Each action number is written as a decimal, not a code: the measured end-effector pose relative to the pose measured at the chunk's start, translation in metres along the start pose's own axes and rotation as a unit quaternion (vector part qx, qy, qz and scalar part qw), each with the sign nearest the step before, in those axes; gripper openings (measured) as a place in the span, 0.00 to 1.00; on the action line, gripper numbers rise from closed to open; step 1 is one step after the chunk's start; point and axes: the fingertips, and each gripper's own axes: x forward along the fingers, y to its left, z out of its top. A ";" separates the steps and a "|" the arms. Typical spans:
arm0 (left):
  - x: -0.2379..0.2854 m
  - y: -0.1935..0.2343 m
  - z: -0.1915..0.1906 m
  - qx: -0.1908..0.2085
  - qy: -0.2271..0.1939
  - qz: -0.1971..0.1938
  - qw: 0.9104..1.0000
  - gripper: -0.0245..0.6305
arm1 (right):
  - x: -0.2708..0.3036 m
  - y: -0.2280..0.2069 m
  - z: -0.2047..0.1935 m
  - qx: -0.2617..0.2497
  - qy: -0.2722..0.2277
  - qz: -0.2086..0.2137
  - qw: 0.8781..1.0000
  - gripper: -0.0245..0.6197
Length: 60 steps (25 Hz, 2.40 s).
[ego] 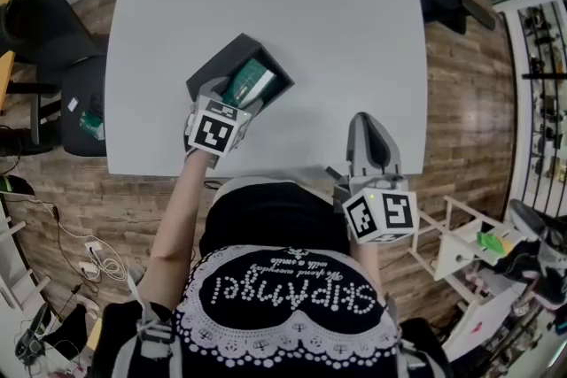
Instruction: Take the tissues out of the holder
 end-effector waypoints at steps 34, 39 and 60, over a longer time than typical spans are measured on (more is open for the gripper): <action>0.011 0.003 -0.008 0.013 0.085 0.010 0.996 0.55 | 0.001 0.018 0.000 -0.001 0.003 0.015 1.000 0.10; 0.001 0.002 -0.004 0.019 0.077 0.013 0.997 0.55 | 0.000 0.017 -0.001 -0.002 0.003 0.015 1.000 0.09; -0.142 0.006 0.114 -0.019 -0.203 0.089 0.975 0.55 | -0.006 0.021 0.013 -0.024 -0.020 0.042 0.999 0.09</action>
